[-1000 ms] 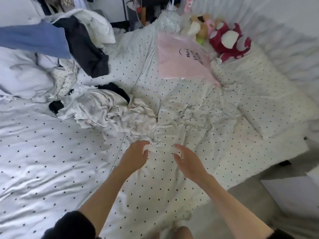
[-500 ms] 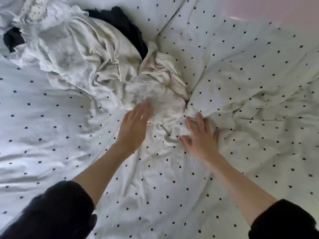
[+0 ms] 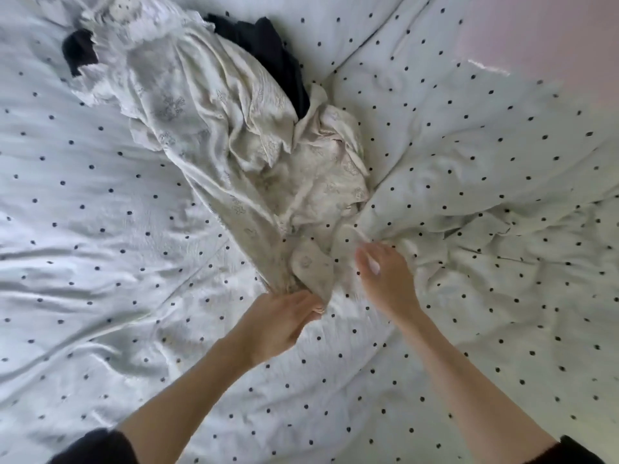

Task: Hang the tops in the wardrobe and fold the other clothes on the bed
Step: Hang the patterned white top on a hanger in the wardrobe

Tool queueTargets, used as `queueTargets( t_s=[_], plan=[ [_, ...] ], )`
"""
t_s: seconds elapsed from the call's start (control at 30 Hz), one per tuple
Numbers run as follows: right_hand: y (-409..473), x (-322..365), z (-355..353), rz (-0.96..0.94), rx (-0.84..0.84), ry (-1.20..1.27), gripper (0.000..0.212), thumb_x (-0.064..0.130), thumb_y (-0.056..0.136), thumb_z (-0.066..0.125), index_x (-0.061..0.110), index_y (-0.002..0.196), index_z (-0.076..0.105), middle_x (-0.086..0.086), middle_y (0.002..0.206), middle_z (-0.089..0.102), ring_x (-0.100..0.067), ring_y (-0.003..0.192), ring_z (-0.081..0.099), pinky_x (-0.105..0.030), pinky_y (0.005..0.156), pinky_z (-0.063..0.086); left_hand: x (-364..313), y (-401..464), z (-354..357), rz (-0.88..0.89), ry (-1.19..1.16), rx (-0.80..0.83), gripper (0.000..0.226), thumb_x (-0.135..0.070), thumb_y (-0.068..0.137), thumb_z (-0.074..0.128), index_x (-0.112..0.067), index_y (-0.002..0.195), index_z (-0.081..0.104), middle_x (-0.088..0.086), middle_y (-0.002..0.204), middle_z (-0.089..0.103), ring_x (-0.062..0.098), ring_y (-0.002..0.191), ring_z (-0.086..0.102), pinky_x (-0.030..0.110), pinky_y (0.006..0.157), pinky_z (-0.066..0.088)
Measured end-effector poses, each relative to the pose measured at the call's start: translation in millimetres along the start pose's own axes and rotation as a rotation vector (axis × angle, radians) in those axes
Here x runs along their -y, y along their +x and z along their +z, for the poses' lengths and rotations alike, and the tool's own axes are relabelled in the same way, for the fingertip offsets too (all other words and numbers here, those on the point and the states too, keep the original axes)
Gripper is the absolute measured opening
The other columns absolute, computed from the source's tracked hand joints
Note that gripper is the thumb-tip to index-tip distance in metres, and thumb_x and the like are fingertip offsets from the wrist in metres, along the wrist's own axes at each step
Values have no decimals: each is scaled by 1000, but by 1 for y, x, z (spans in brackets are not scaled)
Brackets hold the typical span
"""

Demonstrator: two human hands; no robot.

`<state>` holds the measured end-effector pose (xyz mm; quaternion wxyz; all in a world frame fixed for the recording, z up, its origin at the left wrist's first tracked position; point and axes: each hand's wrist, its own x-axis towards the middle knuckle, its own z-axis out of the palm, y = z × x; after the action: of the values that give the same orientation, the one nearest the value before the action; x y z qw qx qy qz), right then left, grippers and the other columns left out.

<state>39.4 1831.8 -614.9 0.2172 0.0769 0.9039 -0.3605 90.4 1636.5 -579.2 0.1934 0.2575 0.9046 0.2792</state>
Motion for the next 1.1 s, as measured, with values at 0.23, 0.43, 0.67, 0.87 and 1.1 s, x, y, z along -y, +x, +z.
queueTargets(
  t_s=[0.23, 0.43, 0.67, 0.87, 1.1],
  plan=[
    [15, 59, 7, -28, 493, 88, 23, 52, 90, 49, 36, 75, 44, 18, 76, 45, -1, 67, 39, -21, 70, 34, -21, 3, -32, 138, -18, -106, 10, -18, 85, 68, -18, 93, 73, -6, 82, 71, 8, 58, 62, 20, 49, 49],
    [7, 44, 39, -104, 487, -387, 15, 29, 90, 53, 19, 81, 60, 2, 65, 59, -15, 65, 54, -34, 86, 45, 42, 16, -62, -287, 220, -300, 54, 5, 90, 44, -17, 139, 44, 10, 140, 46, 26, 128, 45, 48, 104, 41],
    [-9, 17, 12, -250, 366, -587, 45, 15, 90, 49, 18, 51, 26, 5, 49, 27, -10, 47, 25, -26, 58, 22, 137, 35, -120, -554, 981, -157, 108, 0, 82, 56, -32, 143, -26, 12, 149, -35, 34, 140, -24, 57, 107, -14],
    [4, 26, -6, -205, 366, -582, 37, 17, 92, 48, 17, 56, 39, 3, 54, 40, -13, 53, 38, -22, 52, 31, 159, 40, -153, -638, 1032, -176, 104, -3, 77, 66, -35, 149, -3, 9, 153, -27, 30, 142, -18, 53, 114, -2],
    [27, 80, -11, -304, 312, -393, 32, 26, 99, 43, 9, 119, 61, -6, 116, 65, -18, 102, 62, -33, 88, 50, 160, 34, -163, -422, 796, -411, 33, 6, 87, 48, -7, 113, 64, 17, 132, 52, 30, 128, 44, 46, 114, 22]
  ],
)
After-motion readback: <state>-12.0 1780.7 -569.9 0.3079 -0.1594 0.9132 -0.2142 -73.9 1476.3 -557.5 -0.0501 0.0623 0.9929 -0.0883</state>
